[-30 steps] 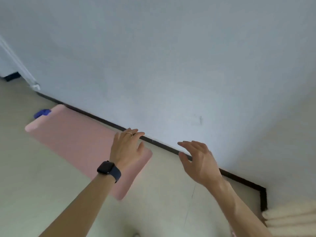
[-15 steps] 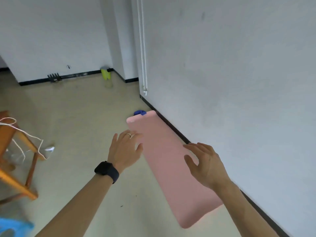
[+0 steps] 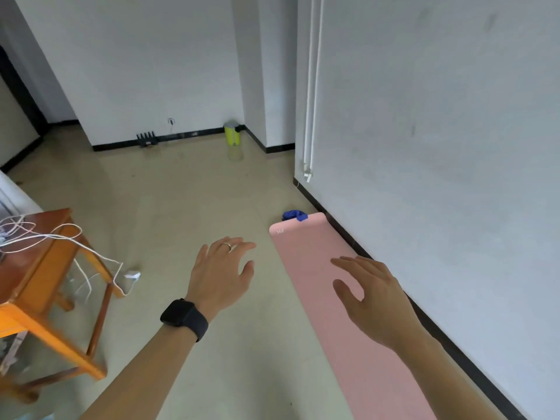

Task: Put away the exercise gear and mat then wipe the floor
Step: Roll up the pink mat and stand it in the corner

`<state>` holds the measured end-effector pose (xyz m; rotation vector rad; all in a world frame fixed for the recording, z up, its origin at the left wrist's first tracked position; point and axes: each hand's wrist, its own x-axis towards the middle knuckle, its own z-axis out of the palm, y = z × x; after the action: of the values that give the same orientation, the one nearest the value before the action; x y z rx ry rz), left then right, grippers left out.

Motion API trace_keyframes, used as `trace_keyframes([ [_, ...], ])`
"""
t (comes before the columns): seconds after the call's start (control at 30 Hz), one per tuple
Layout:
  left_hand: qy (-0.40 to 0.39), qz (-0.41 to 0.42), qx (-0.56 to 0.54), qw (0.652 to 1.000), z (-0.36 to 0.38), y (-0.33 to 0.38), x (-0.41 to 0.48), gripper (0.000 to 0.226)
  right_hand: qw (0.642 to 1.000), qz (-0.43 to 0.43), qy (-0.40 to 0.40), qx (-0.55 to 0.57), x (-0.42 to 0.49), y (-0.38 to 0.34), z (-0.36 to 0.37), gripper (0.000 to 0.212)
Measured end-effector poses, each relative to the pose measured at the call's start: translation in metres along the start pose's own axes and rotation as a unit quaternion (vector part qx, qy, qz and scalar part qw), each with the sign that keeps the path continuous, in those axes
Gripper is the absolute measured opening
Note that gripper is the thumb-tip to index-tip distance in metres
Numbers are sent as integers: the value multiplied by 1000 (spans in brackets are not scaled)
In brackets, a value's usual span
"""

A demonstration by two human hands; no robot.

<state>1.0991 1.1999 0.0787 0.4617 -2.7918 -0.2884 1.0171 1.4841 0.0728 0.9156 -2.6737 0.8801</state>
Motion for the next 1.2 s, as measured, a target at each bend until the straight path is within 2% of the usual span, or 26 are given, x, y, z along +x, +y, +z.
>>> trace_keyframes([
  [0.17,-4,-31,3,1000,29,-55,107,40,1000,4,-13,22,116,21,62,41],
  [0.47,-79,-38,10,996,91,-138,279,41,995,62,-80,20,289,51,155,41],
  [0.67,-171,15,8,985,170,-179,390,41,981,155,-118,-22,356,83,223,43],
  [0.87,-272,104,36,956,242,-189,489,42,951,276,-134,-33,393,111,276,44],
  [1.03,-315,176,52,931,301,-167,567,41,928,344,-138,-39,428,153,308,43],
  [1.2,-336,189,63,920,369,-151,634,41,907,387,-164,-27,464,211,346,43],
])
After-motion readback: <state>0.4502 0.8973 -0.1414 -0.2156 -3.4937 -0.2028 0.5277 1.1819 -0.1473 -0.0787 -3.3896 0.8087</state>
